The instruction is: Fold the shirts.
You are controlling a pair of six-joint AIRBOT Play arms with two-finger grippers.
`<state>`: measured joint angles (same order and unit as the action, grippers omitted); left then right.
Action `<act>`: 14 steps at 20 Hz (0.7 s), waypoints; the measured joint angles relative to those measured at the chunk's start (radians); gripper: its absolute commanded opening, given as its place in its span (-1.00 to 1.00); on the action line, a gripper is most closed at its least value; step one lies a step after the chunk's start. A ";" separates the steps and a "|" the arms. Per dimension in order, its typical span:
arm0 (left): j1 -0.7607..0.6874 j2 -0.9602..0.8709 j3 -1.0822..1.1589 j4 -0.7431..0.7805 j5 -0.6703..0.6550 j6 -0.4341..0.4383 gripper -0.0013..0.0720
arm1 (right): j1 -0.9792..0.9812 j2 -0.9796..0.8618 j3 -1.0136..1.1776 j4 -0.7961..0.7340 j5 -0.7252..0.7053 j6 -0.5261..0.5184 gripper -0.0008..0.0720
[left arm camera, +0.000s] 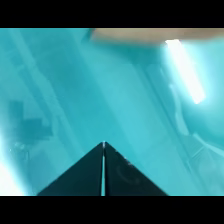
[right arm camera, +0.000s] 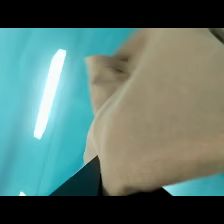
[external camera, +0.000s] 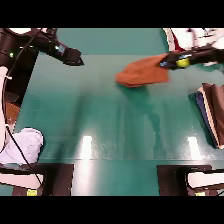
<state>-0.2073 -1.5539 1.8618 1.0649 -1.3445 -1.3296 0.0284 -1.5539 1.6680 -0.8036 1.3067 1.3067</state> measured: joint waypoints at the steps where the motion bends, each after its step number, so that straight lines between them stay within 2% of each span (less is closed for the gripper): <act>1: -0.021 0.000 0.000 0.000 0.018 0.000 -0.88 | -0.072 0.027 0.000 -0.008 0.008 0.002 -0.94; 8: -0.105 0.000 0.000 -0.001 0.096 0.002 -0.88 | -0.467 0.082 0.002 -0.013 -0.014 0.011 -0.94; 14: -0.118 0.000 0.000 0.000 0.111 0.002 -0.88 | -0.602 0.068 0.119 -0.002 -0.062 -0.040 -0.94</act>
<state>-0.3252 -1.5539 1.8618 1.0645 -1.2331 -1.3277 -0.5739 -1.4864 1.7866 -0.8059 1.2446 1.2667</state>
